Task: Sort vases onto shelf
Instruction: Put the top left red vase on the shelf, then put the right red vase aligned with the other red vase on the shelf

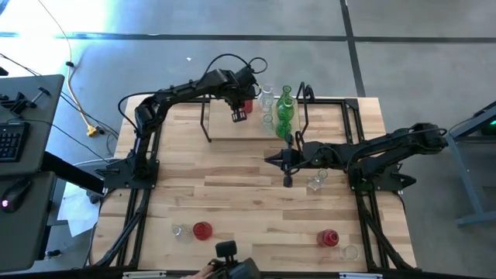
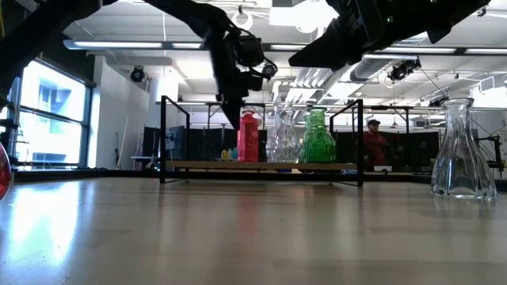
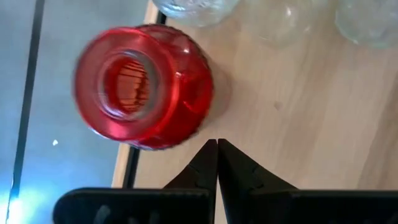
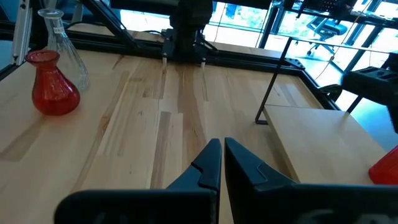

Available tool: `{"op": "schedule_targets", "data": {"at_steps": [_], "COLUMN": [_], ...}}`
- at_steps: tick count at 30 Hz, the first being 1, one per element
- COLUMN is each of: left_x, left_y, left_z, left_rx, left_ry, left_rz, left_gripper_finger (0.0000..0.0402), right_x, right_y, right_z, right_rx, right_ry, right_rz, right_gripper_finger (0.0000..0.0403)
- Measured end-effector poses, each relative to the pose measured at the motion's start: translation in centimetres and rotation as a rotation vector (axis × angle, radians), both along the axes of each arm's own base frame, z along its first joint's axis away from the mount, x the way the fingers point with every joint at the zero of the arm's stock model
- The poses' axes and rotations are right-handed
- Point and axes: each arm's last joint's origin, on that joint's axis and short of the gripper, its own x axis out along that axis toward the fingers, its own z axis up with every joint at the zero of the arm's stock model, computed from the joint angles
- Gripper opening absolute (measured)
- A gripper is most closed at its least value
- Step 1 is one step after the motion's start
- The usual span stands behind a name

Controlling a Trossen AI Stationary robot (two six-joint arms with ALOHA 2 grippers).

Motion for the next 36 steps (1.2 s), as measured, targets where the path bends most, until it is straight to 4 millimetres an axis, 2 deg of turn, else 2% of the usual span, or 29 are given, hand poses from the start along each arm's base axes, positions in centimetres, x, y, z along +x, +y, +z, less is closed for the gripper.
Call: {"op": "schedule_targets", "data": {"at_steps": [8, 24, 26, 31, 36], "left_x": [0.3, 0.1, -0.3, -1.5, -3.6], "left_y": [0.8, 1.0, 0.7, -0.7, -4.2], "left_z": [-0.1, 0.0, 0.7, 4.3, 6.6], "left_rx": [0.024, 0.027, 0.031, 0.060, 0.074], "left_ry": [-0.040, -0.048, -0.046, -0.135, -0.314], "left_rz": [0.010, 0.021, 0.022, 0.034, 0.013], "left_gripper_finger": [0.0000, 0.0000, 0.0000, 0.0000, 0.0000], "right_x": [0.0, 0.0, 0.0, 0.0, 0.0], "right_y": [0.0, 0.0, 0.0, 0.0, 0.0], "right_z": [0.0, 0.0, 0.0, 0.0, 0.0], "right_rx": [0.000, 0.000, -0.001, -0.010, -0.016], "right_ry": [0.000, 0.003, 0.003, 0.004, 0.005], "right_rz": [0.000, 0.000, 0.000, 0.003, 0.005], "right_gripper_finger": [0.0002, 0.0002, 0.0002, 0.0002, 0.0002]}}
